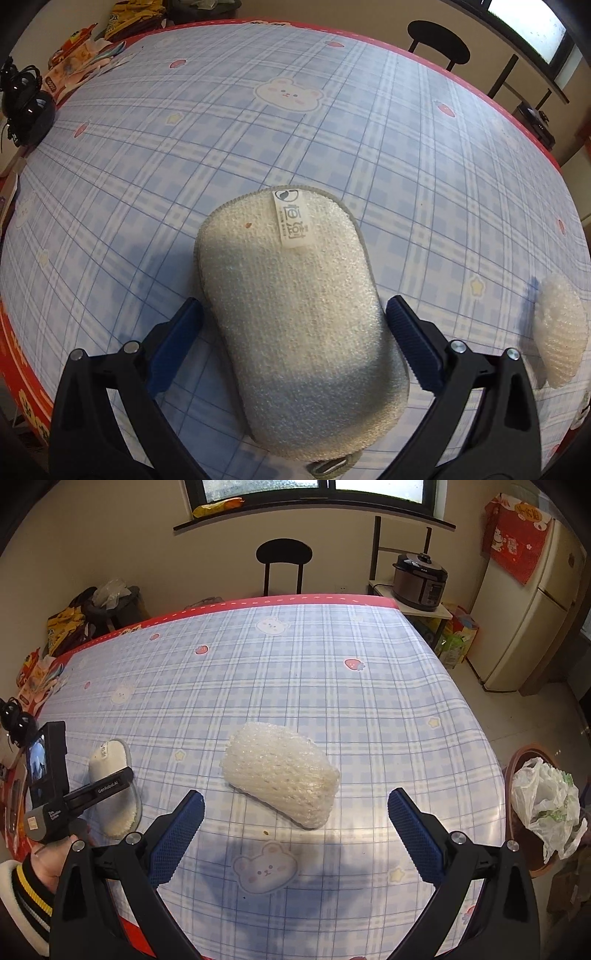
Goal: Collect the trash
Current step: 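Grasp the white sponge with the left tool while the right tool grasps the bubble-wrap pouch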
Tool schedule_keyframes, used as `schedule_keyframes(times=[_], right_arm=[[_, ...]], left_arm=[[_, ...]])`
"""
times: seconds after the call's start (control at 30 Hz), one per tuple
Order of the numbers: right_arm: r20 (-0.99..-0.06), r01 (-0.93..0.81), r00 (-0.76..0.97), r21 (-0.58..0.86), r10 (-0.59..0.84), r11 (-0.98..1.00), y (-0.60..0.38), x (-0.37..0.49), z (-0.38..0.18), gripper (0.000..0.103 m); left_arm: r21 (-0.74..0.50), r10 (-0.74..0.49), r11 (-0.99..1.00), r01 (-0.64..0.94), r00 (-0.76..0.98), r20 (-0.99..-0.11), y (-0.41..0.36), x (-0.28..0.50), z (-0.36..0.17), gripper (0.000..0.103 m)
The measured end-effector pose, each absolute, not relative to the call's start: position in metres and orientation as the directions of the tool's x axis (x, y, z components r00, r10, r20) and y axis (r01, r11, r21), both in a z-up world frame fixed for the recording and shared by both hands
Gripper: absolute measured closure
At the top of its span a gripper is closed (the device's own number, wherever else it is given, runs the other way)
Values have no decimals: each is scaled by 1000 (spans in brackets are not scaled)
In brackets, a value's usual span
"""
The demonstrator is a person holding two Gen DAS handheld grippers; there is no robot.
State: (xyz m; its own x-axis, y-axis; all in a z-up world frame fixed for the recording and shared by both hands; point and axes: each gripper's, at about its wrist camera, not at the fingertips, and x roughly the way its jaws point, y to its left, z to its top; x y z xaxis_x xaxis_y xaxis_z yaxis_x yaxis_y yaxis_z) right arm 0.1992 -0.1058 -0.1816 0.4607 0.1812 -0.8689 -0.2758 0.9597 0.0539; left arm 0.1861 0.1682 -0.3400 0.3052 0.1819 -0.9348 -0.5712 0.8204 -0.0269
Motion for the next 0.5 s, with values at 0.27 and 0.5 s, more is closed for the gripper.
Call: schedule_keyframes(times=[0.27, 0.5], right_arm=[[-866, -364, 485, -70, 125, 929, -94, 220, -195, 5], [-861, -567, 482, -167, 161, 807, -56, 225, -212, 5]], left_arm=[[-17, 173, 850, -526, 311, -934, 171, 186, -341, 5], [-66, 117, 881, -468, 351, -929, 182, 162, -334, 16]])
